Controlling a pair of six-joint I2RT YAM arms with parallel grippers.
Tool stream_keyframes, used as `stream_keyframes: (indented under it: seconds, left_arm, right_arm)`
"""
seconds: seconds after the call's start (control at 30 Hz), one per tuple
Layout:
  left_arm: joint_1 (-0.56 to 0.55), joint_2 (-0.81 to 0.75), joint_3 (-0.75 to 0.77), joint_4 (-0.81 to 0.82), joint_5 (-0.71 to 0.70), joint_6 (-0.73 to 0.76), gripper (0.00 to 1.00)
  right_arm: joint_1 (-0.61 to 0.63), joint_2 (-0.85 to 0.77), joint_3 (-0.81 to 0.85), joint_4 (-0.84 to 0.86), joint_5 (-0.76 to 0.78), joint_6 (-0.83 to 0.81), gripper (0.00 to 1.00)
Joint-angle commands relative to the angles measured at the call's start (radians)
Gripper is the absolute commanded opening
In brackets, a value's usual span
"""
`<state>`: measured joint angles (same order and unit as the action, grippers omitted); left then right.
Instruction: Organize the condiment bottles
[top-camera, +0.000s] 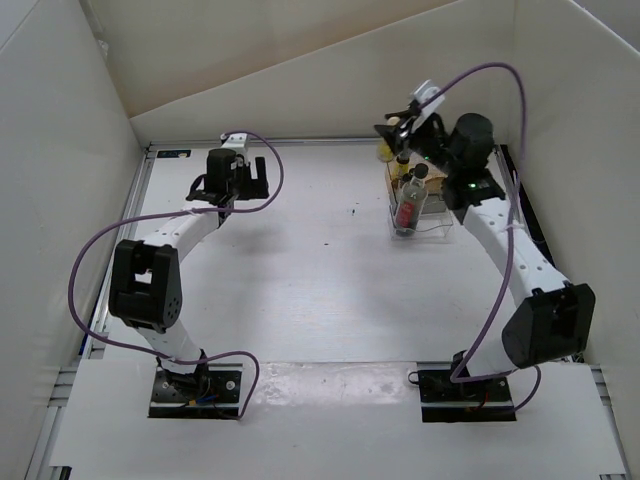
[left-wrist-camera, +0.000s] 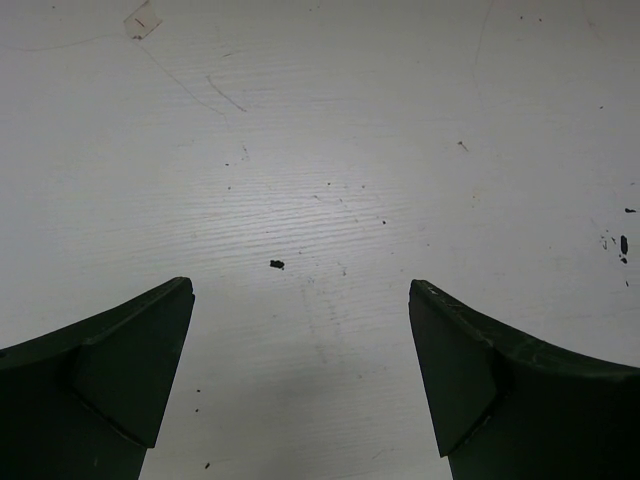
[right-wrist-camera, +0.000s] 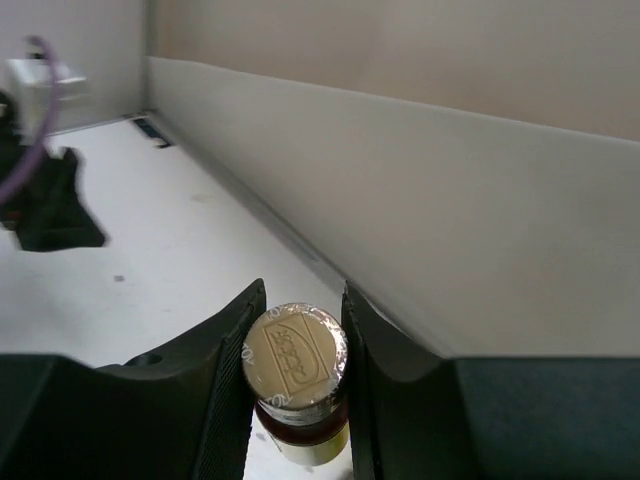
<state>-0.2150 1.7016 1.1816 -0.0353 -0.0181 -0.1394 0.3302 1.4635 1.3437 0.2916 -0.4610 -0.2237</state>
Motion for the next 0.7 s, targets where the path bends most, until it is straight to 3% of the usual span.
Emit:
stream_keyframes:
  seconds: [0.0, 0.33, 0.67]
  left_arm:
    - [-0.018, -0.028, 0.058, -0.006, -0.009, 0.012, 1.0]
    - [-0.052, 0.033, 0.134, -0.031, -0.016, 0.021, 1.0]
    - [-0.052, 0.064, 0.145, -0.037, -0.022, 0.031, 1.0]
  right_arm:
    - [-0.101, -0.08, 0.041, 0.066, 0.035, -0.014, 0.0]
    - [-0.362, -0.112, 0.048, 0.118, 0.036, 0.064, 0.0]
    - [-0.453, 0.006, -0.118, 0.305, 0.033, 0.17, 0.0]
